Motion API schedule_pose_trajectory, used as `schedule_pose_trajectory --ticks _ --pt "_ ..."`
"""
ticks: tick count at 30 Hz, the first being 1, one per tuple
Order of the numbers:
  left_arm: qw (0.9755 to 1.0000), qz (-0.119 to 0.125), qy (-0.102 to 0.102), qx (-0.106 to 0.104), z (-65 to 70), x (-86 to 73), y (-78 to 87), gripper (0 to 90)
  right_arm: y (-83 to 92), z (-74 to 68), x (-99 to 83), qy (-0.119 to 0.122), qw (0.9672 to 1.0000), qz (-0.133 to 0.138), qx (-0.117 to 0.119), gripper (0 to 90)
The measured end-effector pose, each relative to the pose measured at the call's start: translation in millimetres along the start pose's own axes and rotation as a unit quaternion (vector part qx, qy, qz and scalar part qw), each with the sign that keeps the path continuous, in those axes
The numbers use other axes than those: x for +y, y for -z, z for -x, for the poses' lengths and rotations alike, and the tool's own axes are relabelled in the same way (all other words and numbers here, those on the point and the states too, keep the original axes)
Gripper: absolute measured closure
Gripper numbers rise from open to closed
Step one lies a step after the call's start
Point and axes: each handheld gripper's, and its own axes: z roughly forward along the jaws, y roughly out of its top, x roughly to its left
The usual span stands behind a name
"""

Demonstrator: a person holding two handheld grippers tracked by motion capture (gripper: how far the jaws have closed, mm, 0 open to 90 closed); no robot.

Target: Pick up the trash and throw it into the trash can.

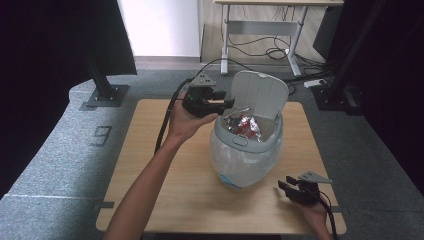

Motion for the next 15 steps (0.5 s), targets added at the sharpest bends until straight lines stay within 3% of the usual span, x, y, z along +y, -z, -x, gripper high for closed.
schedule_pose_trajectory --ticks 8,15 --pt "0.9999 0.004 0.007 0.008 -7.0 -5.3 14.5 48.7 -0.2 -0.2 0.1 0.001 1.0 -0.001 -0.001 53.1" --pt "0.9998 0.007 0.013 0.011 -10.5 -17.6 37.4 47.5 -0.8 -1.1 0.2 0.001 1.0 -0.003 0.0 53.0"
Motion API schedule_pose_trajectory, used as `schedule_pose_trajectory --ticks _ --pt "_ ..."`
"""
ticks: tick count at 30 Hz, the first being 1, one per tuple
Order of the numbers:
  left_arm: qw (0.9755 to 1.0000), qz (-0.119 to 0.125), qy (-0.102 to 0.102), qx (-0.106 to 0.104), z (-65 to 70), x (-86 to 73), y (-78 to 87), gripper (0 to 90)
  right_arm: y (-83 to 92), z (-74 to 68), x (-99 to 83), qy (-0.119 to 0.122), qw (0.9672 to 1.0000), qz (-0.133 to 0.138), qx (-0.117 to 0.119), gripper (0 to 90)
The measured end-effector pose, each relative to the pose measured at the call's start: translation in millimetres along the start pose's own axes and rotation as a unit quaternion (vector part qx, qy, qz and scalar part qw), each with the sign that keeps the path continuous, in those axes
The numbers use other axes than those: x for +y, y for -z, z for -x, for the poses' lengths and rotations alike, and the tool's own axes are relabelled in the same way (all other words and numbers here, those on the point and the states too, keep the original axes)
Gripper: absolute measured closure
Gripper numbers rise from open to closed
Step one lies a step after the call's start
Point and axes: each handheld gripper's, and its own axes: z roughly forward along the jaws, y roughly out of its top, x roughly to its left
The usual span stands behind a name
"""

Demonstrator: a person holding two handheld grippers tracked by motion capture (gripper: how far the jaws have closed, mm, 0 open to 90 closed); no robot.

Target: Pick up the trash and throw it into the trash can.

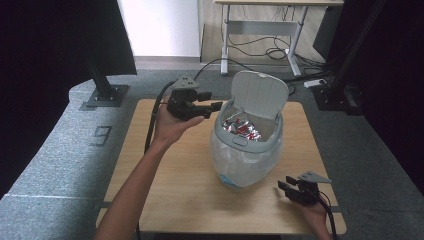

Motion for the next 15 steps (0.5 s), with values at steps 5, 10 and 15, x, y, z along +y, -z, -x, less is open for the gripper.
schedule_pose_trajectory --ticks 5,10,15 --pt "1.0 0.002 0.002 -0.001 -1.3 -10.3 16.4 45.5 -0.3 -0.7 0.1 0.0 1.0 -0.001 0.0 52.9" --pt "1.0 0.009 -0.001 -0.002 0.9 -22.7 33.6 42.5 -0.5 -1.1 0.1 0.001 1.0 -0.001 0.001 52.9" --pt "1.0 0.006 -0.003 0.004 2.8 -37.5 47.2 38.3 -0.8 -1.6 0.3 0.002 1.0 -0.002 0.001 52.8"
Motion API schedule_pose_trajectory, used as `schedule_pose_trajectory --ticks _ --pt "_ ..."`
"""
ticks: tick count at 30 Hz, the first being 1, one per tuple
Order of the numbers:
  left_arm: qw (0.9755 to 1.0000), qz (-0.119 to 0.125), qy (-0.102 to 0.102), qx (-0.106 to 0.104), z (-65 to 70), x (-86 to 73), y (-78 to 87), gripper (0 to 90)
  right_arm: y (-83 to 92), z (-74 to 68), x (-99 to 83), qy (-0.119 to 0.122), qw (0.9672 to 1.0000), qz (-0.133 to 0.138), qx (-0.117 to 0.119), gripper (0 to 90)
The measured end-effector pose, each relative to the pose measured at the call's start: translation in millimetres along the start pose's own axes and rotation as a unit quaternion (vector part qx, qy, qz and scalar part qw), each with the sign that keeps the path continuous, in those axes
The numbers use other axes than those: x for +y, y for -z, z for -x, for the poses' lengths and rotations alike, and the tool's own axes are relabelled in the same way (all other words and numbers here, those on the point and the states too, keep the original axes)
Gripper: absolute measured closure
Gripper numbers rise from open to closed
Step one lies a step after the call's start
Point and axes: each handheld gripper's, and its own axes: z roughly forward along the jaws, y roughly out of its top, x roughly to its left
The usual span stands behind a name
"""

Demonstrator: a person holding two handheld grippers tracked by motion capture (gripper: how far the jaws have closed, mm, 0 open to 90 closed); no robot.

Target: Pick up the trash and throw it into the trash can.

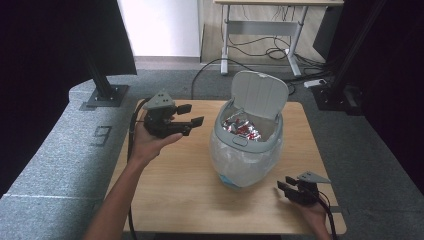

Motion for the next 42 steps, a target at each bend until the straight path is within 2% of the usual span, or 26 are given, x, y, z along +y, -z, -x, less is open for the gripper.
schedule_pose_trajectory --ticks 6,9,10,16,18,19,30,35,42 --pt "1.0 0.001 0.003 0.003 1.5 -21.8 12.5 35.9 -0.1 -0.5 0.0 0.001 1.0 -0.001 0.0 52.8" --pt "1.0 -0.001 0.003 0.007 1.3 -38.0 18.1 35.3 -0.3 -0.6 0.1 0.001 1.0 -0.001 0.0 52.8" --pt "1.0 -0.001 0.003 0.007 1.3 -38.0 18.1 35.3 -0.3 -0.6 0.1 0.001 1.0 -0.001 0.0 52.8" --pt "0.9997 -0.013 -0.003 0.018 6.1 -65.4 23.2 34.7 -1.0 -0.1 0.3 -0.002 1.0 -0.003 0.0 52.3" --pt "0.9995 -0.02 0.0 0.026 7.2 -79.3 22.2 34.7 -1.5 -0.5 0.5 -0.003 1.0 -0.003 0.0 52.3" --pt "0.9995 -0.02 0.0 0.026 7.2 -79.3 22.2 34.7 -1.5 -0.5 0.5 -0.003 1.0 -0.003 0.0 52.3" --pt "0.9988 -0.035 0.026 0.025 6.8 -125.8 14.3 34.8 -2.2 0.0 1.0 -0.001 1.0 -0.003 0.0 52.1" --pt "0.9984 -0.037 0.032 0.028 7.7 -141.7 14.9 34.7 -1.7 1.1 0.8 -0.001 1.0 -0.002 -0.001 52.1" --pt "0.998 -0.041 0.038 0.03 7.5 -153.9 13.6 34.8 -0.8 1.6 1.5 -0.003 1.0 0.001 -0.002 52.0"
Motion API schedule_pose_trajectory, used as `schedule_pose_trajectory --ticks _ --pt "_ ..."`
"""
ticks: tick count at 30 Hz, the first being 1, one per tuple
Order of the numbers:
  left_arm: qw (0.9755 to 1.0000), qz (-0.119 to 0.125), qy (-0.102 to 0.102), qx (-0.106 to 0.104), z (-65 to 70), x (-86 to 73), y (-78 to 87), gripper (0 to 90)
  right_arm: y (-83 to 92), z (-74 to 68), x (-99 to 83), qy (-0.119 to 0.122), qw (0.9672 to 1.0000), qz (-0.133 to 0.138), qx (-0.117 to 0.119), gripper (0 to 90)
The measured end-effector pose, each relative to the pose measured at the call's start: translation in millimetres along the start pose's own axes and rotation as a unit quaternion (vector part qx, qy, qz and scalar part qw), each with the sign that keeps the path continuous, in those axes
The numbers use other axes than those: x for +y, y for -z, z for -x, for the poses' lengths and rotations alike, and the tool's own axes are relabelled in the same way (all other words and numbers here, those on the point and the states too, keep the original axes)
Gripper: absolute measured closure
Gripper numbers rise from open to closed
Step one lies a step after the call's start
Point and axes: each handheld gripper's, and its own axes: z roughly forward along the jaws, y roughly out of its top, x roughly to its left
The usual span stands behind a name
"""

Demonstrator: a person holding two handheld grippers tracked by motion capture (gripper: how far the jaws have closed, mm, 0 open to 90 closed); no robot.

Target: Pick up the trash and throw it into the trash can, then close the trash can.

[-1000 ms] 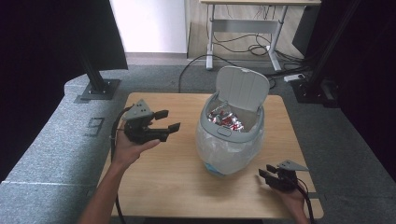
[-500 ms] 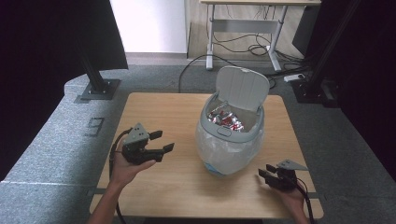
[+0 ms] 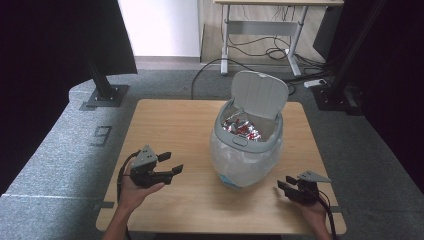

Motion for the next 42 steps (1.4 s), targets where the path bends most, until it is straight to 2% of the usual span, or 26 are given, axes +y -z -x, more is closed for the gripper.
schedule_pose_trajectory --ticks 11,19,22,29,33,37,38,42 --pt "0.9999 -0.014 0.005 -0.003 -0.9 -8.7 -10.2 34.8 4.0 0.7 2.2 0.002 1.0 0.007 -0.002 51.2" --pt "0.9998 -0.018 0.008 -0.003 -2.9 -13.0 -10.9 34.8 23.9 -0.5 19.7 -0.001 0.9989 0.046 -0.007 44.9" --pt "0.9998 -0.019 0.008 -0.004 -3.5 -14.6 -9.9 34.8 33.0 0.5 29.0 -0.007 0.9983 0.057 0.006 41.1" --pt "0.9997 -0.021 0.009 -0.006 -3.6 -16.7 -10.1 34.9 62.6 5.7 58.8 -0.017 0.9945 0.098 0.035 35.6" --pt "0.9997 -0.023 0.008 -0.008 -2.9 -17.3 -10.5 34.9 78.1 5.4 85.0 -0.005 0.9924 0.116 0.039 33.4" --pt "0.9996 -0.024 0.01 -0.008 -3.2 -18.5 -10.9 34.9 86.5 7.3 114.1 -0.011 0.9892 0.133 0.061 31.9" --pt "0.9996 -0.025 0.011 -0.008 -3.5 -18.9 -11.0 34.9 86.5 7.3 114.1 -0.011 0.9892 0.133 0.061 31.9" --pt "0.9995 -0.025 0.015 -0.009 -5.1 -19.8 -11.5 34.9 86.4 9.8 136.9 -0.009 0.9888 0.135 0.064 31.4"
